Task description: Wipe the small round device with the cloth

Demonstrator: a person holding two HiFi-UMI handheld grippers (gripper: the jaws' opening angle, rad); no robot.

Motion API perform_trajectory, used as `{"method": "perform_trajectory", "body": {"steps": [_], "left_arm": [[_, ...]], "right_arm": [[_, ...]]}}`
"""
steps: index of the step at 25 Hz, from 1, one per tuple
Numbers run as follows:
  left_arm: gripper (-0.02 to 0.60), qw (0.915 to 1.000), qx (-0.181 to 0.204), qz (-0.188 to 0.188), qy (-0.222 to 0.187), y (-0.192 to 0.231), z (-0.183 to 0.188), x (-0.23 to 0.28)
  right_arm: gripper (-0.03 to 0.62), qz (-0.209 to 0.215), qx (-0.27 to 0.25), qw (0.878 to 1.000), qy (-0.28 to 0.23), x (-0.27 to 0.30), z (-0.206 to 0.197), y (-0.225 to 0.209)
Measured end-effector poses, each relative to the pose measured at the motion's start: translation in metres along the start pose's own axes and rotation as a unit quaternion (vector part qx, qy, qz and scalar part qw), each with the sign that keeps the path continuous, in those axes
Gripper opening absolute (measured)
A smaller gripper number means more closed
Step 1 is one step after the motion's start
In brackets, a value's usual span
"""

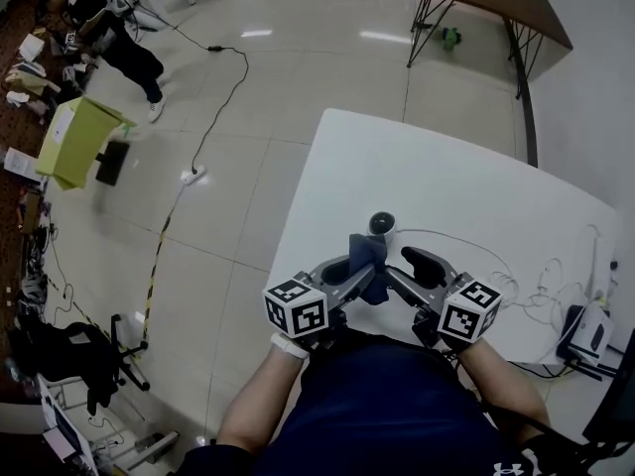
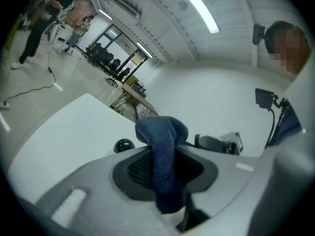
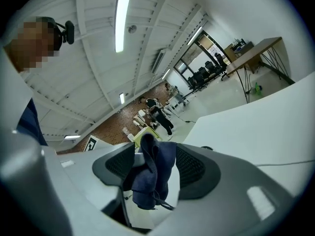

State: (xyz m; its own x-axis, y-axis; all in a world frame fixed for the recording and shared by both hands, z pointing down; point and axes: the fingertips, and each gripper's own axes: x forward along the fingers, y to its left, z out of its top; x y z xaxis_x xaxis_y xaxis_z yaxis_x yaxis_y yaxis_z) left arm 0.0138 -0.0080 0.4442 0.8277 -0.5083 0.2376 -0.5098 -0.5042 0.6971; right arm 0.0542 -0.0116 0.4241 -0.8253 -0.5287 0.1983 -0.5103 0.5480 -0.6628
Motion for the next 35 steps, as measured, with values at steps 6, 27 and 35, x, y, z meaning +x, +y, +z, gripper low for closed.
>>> {"method": "perform_trajectory", "body": {"steps": [6,27,35], "left_arm": [[0.106,0.9953,-0.028,-0.088,-0.029,-0.023,0.011,-0.005],[0.168,0.9791,-0.124,-0.149,-0.063,-0.017,0.017,-0.018],[0.190,0.9846,-0.125,-0.096,-0.076,0.030,0.012,-0.033]], "right_arm": [[0.309,0.059,0.075,0.995,0.005,0.003,-0.005,0.014],[0.058,0.108,0.189,0.976,-0.010,0.013,-0.014,0.023],[0.057,0.008,0.166,0.986,-0.031,0.015,-0.008,-0.015]]}}
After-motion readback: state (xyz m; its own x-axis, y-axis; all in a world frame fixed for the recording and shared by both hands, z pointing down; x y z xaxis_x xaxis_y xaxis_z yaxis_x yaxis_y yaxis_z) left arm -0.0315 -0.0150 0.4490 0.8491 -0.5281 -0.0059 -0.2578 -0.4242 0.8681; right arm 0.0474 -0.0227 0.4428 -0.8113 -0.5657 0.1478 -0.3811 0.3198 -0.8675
